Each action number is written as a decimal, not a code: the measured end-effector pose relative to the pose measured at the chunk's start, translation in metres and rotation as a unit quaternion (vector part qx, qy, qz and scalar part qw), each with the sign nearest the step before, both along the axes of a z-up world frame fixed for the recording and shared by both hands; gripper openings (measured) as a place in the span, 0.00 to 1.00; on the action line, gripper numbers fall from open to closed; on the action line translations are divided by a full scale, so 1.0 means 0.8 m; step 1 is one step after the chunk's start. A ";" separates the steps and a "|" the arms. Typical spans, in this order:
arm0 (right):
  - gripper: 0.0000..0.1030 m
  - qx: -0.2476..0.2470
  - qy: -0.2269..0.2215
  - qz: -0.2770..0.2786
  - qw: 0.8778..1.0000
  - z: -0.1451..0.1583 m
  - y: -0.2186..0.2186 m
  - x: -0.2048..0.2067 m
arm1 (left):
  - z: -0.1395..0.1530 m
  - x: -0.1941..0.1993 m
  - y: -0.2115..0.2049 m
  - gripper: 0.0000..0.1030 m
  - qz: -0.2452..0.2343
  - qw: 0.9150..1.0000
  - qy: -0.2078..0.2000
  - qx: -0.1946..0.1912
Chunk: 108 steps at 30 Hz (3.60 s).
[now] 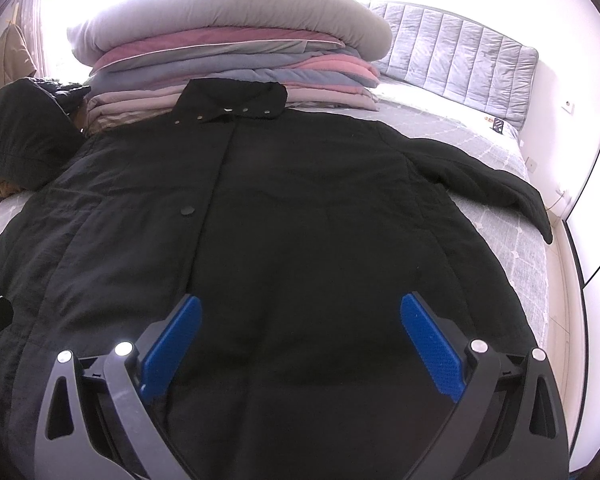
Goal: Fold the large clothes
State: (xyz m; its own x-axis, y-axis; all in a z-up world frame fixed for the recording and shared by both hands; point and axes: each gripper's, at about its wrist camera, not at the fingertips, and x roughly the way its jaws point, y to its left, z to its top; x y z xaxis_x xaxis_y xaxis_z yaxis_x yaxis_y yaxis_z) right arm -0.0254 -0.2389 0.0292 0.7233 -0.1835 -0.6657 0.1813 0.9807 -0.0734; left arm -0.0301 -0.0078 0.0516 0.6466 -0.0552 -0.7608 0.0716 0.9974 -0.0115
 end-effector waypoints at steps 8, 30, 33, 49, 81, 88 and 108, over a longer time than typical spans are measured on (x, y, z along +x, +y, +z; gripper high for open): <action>0.94 -0.003 0.002 0.000 1.000 -0.002 0.001 0.002 | 0.001 0.001 0.002 0.93 0.002 1.000 -0.001 -0.001; 0.94 0.050 -0.017 -0.005 0.999 0.021 -0.033 -0.005 | -0.008 0.007 0.008 0.93 0.012 1.000 0.004 -0.002; 0.94 0.062 -0.029 -0.010 0.998 0.045 -0.065 -0.005 | -0.013 0.012 0.008 0.93 0.013 1.000 0.009 -0.003; 0.94 0.370 -0.059 -0.047 0.926 0.039 -0.399 0.011 | -0.022 0.022 -0.019 0.93 -0.007 1.000 0.018 -0.012; 0.94 0.539 0.169 0.167 0.808 -0.059 -0.424 -0.018 | 0.022 0.041 0.072 0.93 -0.073 0.996 0.045 0.038; 0.94 0.525 0.233 0.243 0.782 -0.059 -0.353 -0.052 | 0.041 0.031 0.204 0.93 0.031 0.994 0.076 0.073; 0.13 0.492 0.197 0.114 0.840 -0.068 -0.334 -0.129 | -0.053 -0.015 0.258 0.46 -0.014 0.931 0.264 -0.253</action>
